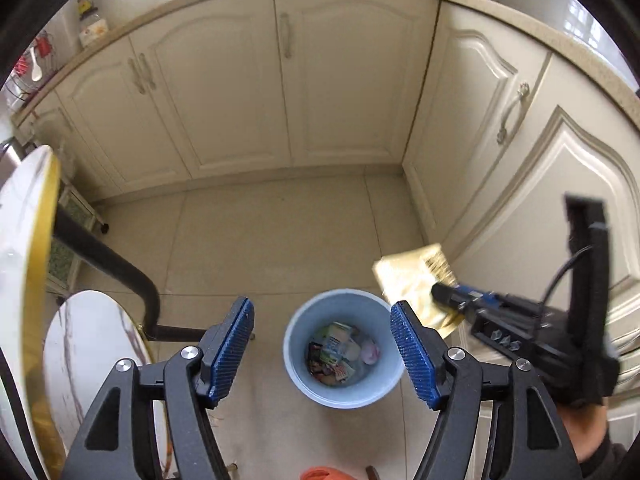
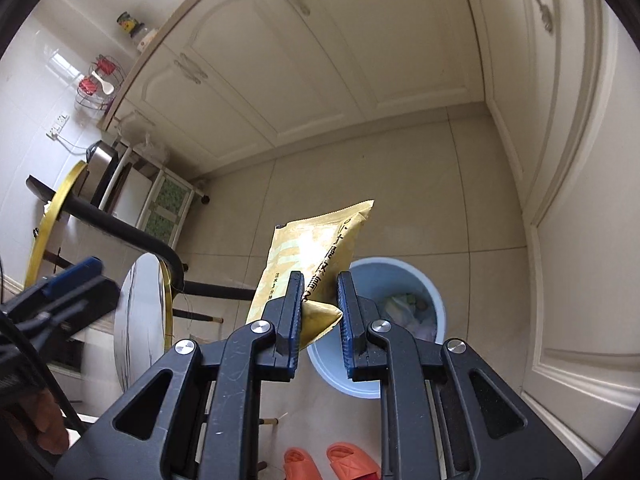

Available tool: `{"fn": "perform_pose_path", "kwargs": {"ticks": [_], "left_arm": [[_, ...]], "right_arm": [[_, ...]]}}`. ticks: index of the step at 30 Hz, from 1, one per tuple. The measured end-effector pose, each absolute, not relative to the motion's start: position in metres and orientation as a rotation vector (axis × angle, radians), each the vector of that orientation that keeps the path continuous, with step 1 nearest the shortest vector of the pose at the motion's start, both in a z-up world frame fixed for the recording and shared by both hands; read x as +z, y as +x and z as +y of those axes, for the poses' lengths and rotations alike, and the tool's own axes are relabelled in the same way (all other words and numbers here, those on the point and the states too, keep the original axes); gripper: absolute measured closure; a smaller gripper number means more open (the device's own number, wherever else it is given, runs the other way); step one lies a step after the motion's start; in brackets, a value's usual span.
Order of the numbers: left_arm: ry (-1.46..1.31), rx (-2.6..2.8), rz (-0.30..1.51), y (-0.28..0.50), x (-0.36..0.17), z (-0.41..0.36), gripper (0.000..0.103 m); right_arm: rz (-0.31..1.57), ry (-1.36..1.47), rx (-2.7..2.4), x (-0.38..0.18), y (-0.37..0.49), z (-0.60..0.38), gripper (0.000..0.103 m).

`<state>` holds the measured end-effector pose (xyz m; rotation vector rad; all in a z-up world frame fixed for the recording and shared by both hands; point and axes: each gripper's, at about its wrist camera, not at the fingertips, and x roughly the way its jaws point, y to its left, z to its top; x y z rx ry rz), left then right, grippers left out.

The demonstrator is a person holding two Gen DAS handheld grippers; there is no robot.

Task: Collect trash
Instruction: 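Carry the drink carton and gold packet to the blue bin and release both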

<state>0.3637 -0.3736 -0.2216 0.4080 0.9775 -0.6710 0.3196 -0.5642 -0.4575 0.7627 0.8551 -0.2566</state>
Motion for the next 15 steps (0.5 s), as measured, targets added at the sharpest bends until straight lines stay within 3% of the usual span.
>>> {"fn": "perform_pose_path", "kwargs": {"ticks": [2,3,4,12,15], "left_arm": [[0.403,-0.667,0.968,0.364,-0.216,-0.368,0.036],[0.399,-0.669,0.966,0.362,-0.212,-0.366,0.036],[0.396,-0.669,0.964,0.359,-0.210,-0.368,0.036],[0.375,-0.645,0.909,0.329,-0.176,-0.331,0.035],[0.355,-0.639,0.884,0.306,-0.156,-0.318,0.035]], "right_arm": [[0.866,0.790,-0.264,-0.464,0.323,-0.562,0.076],[0.869,0.803,-0.265,-0.467,0.325,-0.561,0.056],[0.870,0.810,-0.261,-0.468,0.325,-0.560,0.050],[0.844,0.724,-0.286,-0.422,0.317,-0.536,0.048],[0.807,0.683,-0.292,-0.388,0.309,-0.522,0.042]]}}
